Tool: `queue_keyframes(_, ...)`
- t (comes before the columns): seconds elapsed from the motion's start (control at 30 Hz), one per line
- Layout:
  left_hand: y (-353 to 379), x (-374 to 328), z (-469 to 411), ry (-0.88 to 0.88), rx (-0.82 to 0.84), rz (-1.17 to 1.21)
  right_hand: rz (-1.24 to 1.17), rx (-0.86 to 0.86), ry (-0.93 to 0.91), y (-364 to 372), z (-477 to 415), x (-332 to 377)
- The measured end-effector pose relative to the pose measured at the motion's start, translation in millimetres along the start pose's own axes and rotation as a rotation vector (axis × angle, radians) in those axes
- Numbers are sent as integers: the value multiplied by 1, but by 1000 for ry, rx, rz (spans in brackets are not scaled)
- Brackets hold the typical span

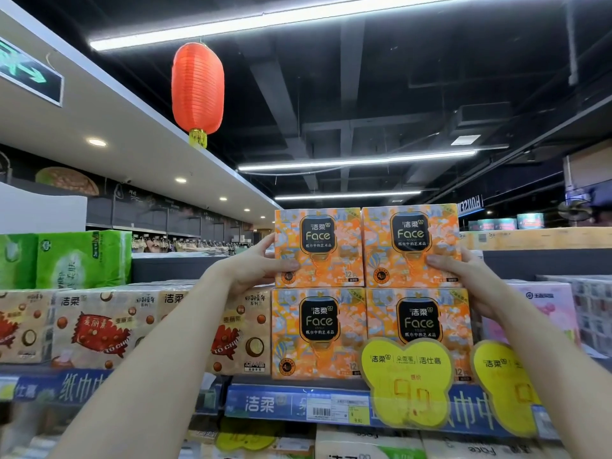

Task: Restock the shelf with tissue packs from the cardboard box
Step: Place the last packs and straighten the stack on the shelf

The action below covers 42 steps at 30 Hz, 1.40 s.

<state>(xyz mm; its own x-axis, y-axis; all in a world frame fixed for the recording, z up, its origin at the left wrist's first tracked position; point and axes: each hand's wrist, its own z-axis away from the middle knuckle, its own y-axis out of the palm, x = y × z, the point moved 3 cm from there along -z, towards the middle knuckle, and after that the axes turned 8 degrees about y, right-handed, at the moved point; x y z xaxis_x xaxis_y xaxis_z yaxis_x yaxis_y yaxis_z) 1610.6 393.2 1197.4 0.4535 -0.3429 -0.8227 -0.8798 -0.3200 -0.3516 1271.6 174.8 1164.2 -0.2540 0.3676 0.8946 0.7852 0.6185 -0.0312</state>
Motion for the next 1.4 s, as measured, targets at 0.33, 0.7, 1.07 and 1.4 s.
queue_keyframes(0.33, -1, 1, 2, 40, 9, 29, -16, 13, -2, 1, 8, 7)
queue_keyframes(0.7, -1, -5, 8, 67, 21, 24, 46, -17, -43, 3, 19, 15)
queue_keyframes(1.07, 6, -2, 3, 8, 1, -9, -29, -23, -4, 10, 22, 14)
queue_keyframes(1.4, 3, 3, -3, -26, -56, 34, 17, -26, 50, 5, 16, 9)
